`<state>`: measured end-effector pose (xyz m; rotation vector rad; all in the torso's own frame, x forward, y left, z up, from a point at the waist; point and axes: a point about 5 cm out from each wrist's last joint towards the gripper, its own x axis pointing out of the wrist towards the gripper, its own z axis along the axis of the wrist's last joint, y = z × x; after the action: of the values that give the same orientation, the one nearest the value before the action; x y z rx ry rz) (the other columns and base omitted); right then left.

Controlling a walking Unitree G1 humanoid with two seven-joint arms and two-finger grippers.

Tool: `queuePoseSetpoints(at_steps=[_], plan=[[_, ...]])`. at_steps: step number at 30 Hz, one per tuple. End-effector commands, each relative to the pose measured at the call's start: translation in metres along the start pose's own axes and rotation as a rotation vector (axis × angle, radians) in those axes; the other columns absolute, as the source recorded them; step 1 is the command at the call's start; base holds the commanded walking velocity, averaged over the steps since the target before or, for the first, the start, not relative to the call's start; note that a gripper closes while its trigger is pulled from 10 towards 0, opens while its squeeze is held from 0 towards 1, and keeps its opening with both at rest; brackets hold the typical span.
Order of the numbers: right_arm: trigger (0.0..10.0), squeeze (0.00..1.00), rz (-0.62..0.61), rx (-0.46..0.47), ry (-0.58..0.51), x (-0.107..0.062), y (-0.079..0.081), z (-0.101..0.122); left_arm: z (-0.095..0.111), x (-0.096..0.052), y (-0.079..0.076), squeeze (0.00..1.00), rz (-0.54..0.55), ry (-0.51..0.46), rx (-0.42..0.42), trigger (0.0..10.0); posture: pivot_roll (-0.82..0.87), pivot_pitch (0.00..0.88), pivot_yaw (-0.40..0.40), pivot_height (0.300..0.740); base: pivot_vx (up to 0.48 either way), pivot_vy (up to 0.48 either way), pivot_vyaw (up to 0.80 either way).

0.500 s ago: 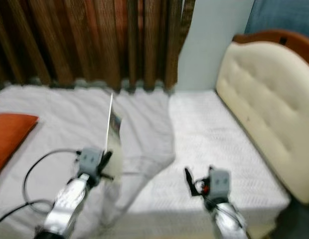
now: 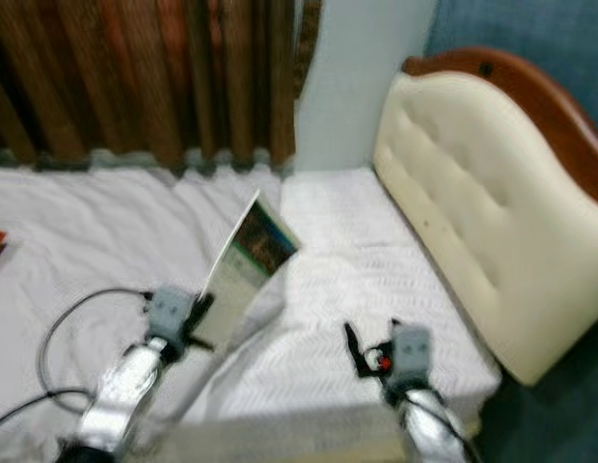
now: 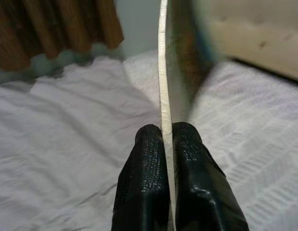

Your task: Clean up the room

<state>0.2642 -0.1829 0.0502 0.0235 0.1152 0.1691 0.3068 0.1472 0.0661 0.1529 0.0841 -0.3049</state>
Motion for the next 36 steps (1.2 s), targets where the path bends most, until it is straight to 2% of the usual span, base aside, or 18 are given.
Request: queuePoseSetpoints(at_steps=[1, 23, 26, 27, 29, 30, 31, 33, 34, 35, 36], plan=[[10.0, 0.0, -0.028, -0.015, -0.003, -0.003, -0.01, 0.002, 0.016, 0.008, -0.005, 0.0, -0.007, -0.067, -0.009, 10.0, -0.05, 0.0, -0.029, 0.74, 0.319, -0.356, 0.0], [10.0, 0.0, -0.031, -0.016, 0.01, -0.011, -0.01, -0.001, 0.013, 0.011, 0.001, 0.0, 0.017, -0.047, 0.007, 10.0, -0.08, 0.0, -0.026, 0.74, 0.319, -0.354, 0.0], [10.0, 0.0, 0.024, -0.017, 0.025, -0.016, -0.004, -0.002, 0.011, 0.016, 0.003, 0.0, 0.012, -0.03, -0.028, 10.0, -0.09, 0.0, -0.044, 0.74, 0.215, -0.235, 0.0], [10.0, 0.0, 0.059, -0.017, 0.036, -0.018, -0.001, -0.003, 0.009, 0.021, 0.003, 0.0, 0.004, -0.007, -0.044, 10.0, -0.09, 0.0, -0.044, 0.74, 0.0, 0.0, 0.0], [10.0, 0.0, 0.131, -0.015, 0.071, -0.03, 0.005, -0.004, 0.014, 0.038, -0.01, 0.0, -0.067, 0.042, -0.145, 10.0, -0.14, 0.072, -0.078, 0.74, 0.0, 0.0, 0.0], [10.0, 0.0, 0.131, -0.015, 0.071, -0.03, 0.005, -0.004, 0.014, 0.038, -0.01, 0.0, -0.067, 0.042, -0.145, 10.0, -0.14, 0.072, -0.078, 0.74, 0.0, 0.0, 0.0], [10.0, 0.0, 0.148, -0.015, 0.084, -0.035, 0.006, -0.005, 0.018, 0.045, -0.016, 0.0, -0.093, 0.052, -0.179, 10.0, -0.14, 0.072, -0.078, 0.74, 0.0, 0.0, 0.0], [10.0, 0.0, 0.163, -0.028, 0.128, -0.057, 0.003, -0.006, 0.033, 0.059, -0.027, 0.0, -0.129, 0.043, -0.295, 10.0, -0.22, 0.155, -0.11, 0.74, 0.0, 0.0, 0.0], [10.0, 0.0, 0.169, -0.034, 0.148, -0.065, 0.003, -0.007, 0.039, 0.064, -0.03, 0.0, -0.141, 0.037, -0.342, 10.0, -0.22, 0.155, -0.11, 0.74, 0.0, 0.0, 0.0], [10.0, 0.0, 0.177, -0.04, 0.169, -0.081, 0.002, -0.004, 0.048, 0.069, -0.033, 0.0, -0.146, 0.023, -0.44, 10.0, -0.29, 0.232, -0.131, 0.74, 0.0, 0.0, 0.0], [10.0, 0.0, 0.177, -0.04, 0.169, -0.081, 0.002, -0.004, 0.048, 0.069, -0.033, 0.0, -0.146, 0.023, -0.44, 10.0, -0.29, 0.232, -0.131, 0.74, 0.0, 0.0, 0.0]])
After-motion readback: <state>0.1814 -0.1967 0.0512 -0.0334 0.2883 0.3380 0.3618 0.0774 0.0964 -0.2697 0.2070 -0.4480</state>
